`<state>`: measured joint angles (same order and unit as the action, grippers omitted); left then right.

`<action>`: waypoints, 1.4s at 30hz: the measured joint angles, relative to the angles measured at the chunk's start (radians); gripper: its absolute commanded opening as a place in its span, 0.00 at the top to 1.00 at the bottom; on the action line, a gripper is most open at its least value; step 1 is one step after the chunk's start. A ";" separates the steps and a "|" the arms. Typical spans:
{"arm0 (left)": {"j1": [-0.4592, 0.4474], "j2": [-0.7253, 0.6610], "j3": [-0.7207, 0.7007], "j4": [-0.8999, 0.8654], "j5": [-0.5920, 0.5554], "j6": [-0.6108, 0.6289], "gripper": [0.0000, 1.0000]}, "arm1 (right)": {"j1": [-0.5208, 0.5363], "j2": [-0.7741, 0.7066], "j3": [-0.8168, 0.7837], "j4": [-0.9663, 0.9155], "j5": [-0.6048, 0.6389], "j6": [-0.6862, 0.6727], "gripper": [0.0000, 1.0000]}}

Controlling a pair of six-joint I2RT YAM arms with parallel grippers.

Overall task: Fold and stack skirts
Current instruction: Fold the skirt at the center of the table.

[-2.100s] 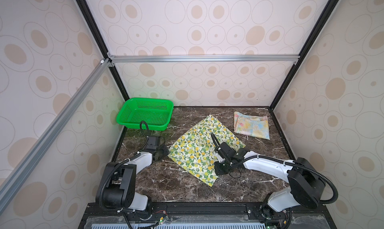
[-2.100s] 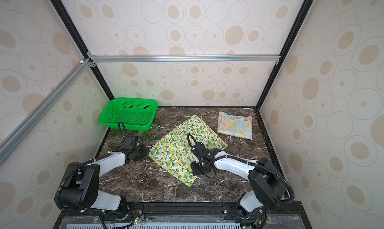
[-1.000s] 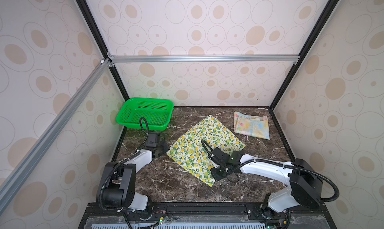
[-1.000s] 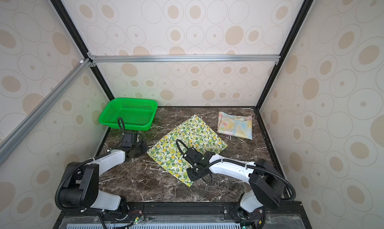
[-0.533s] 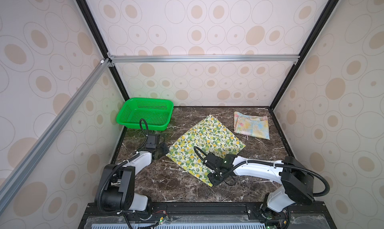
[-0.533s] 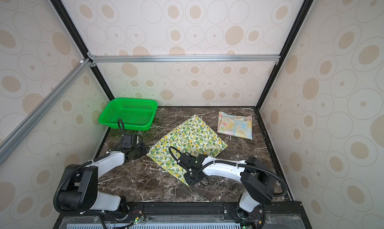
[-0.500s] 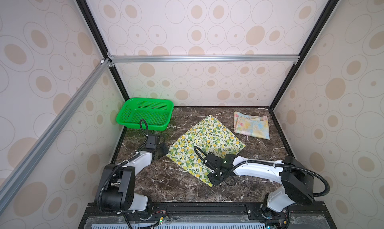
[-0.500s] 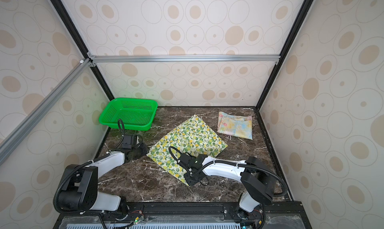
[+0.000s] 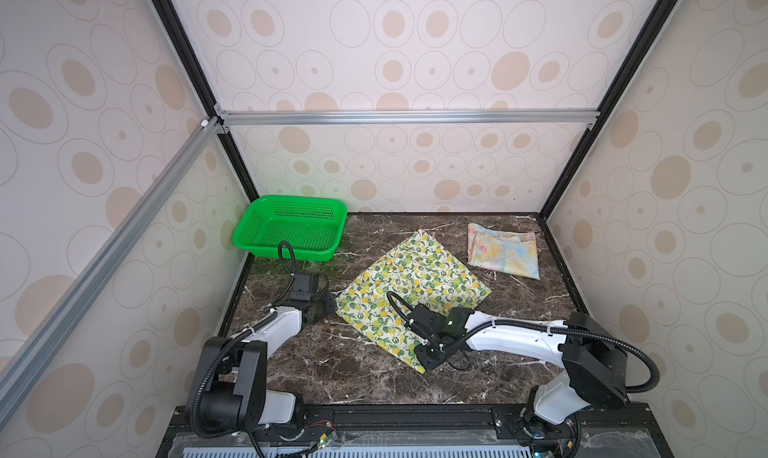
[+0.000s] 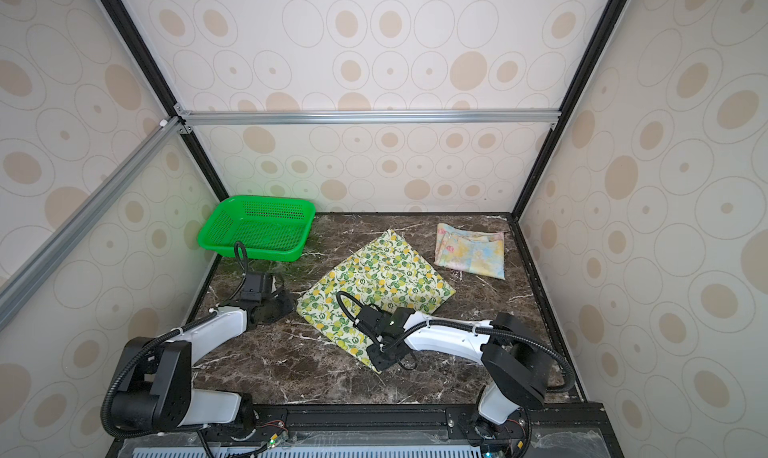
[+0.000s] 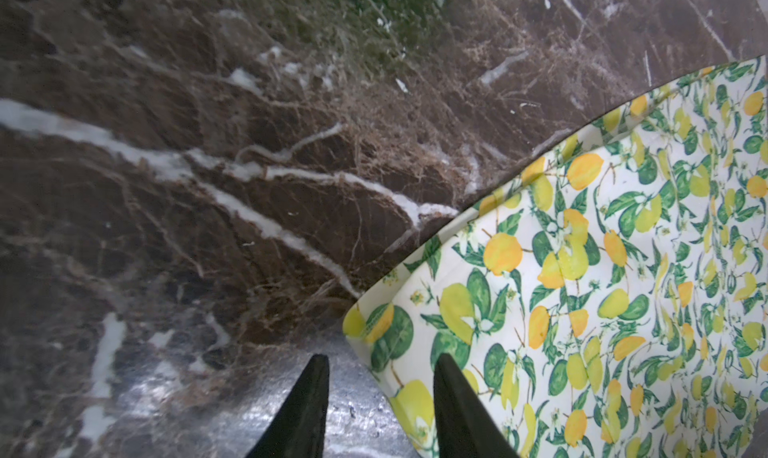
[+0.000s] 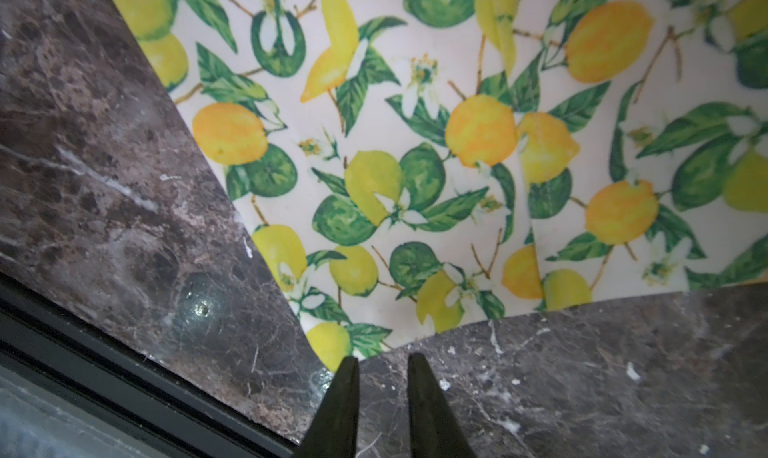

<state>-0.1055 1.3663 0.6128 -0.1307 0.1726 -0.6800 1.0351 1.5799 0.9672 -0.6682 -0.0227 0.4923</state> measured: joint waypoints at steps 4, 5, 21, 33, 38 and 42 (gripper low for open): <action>0.000 -0.020 0.000 -0.035 -0.023 0.015 0.57 | 0.000 0.000 0.000 0.001 0.000 0.000 0.76; 0.000 -0.022 0.000 -0.036 -0.023 0.016 0.57 | 0.000 0.000 0.000 0.002 0.000 0.000 0.76; 0.000 0.088 0.005 0.048 0.028 -0.012 0.81 | 0.000 0.007 -0.001 0.010 -0.004 0.004 0.76; 0.000 0.102 0.018 0.063 0.030 -0.010 1.00 | 0.077 0.007 -0.001 -0.016 -0.005 -0.051 0.56; 0.000 0.102 0.018 0.064 0.030 -0.010 1.00 | 0.113 0.043 0.009 -0.019 0.002 -0.072 0.56; 0.000 0.102 0.018 0.064 0.030 -0.010 1.00 | 0.129 0.101 0.042 -0.018 0.027 -0.092 0.56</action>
<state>-0.1055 1.4681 0.6304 -0.0666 0.2024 -0.6903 1.1641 1.6810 1.0092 -0.6857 0.0048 0.4007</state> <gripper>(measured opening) 0.048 0.441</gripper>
